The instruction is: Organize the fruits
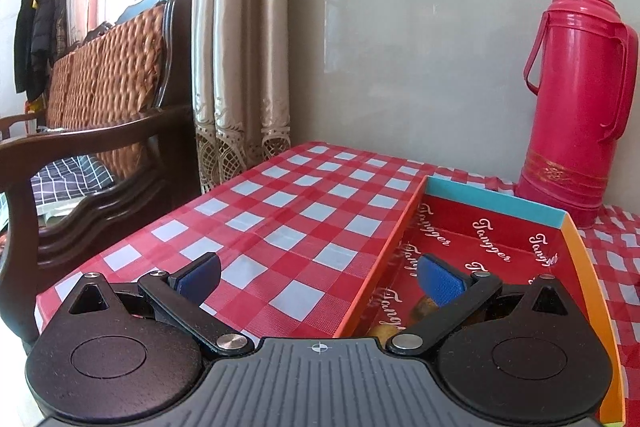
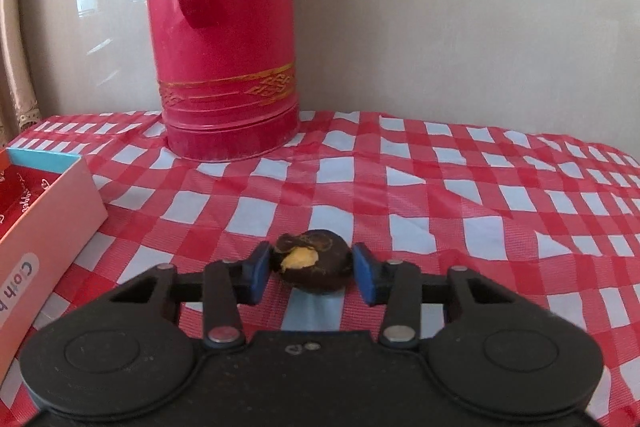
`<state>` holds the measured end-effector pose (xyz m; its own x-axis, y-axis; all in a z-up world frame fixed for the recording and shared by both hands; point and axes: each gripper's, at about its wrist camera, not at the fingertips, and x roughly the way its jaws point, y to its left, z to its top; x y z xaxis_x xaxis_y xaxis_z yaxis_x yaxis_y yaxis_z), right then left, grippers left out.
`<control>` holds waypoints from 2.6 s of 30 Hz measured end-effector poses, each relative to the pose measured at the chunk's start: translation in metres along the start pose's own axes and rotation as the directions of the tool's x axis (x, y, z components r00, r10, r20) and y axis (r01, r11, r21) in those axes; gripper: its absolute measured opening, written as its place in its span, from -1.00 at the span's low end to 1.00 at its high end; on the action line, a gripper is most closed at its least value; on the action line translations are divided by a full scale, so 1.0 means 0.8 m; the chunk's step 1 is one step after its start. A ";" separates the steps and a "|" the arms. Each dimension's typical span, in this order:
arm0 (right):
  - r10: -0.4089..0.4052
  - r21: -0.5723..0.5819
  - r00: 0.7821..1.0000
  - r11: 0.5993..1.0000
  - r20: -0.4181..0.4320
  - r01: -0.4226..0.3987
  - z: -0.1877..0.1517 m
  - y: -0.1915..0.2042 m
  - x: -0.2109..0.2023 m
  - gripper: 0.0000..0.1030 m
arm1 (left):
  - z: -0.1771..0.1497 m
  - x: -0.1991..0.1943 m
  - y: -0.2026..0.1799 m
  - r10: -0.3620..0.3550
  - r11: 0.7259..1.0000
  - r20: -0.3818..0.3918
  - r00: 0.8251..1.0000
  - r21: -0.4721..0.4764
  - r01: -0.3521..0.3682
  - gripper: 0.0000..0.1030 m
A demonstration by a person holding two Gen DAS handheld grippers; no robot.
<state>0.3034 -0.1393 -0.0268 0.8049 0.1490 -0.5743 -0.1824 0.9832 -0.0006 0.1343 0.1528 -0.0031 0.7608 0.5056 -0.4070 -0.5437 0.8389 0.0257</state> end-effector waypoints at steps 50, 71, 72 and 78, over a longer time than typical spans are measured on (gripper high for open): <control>0.367 -0.152 0.914 0.927 0.174 -0.343 -0.045 0.221 -0.184 0.88 | -0.061 -0.106 0.072 -0.056 0.998 -0.012 0.998 0.041 0.057 1.00; 0.204 -0.115 0.913 0.978 0.352 -0.174 -0.103 0.097 -0.311 0.89 | -0.056 -0.219 0.010 -0.230 0.971 0.090 0.969 0.087 0.222 1.00; 0.197 -0.130 0.912 0.978 0.359 -0.161 -0.113 0.093 -0.324 0.89 | -0.057 -0.235 0.011 -0.239 0.969 0.106 0.965 0.092 0.229 1.00; 0.159 -0.154 0.919 0.982 0.360 -0.110 -0.155 0.067 -0.372 0.89 | -0.076 -0.291 0.014 -0.265 0.963 0.126 0.956 0.086 0.256 1.00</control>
<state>-0.0161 -0.1439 0.0427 0.9142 0.3315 -0.2333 -0.3544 0.9329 -0.0633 -0.0704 0.0323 0.0367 0.9161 0.2864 -0.2805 -0.2987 0.9543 -0.0010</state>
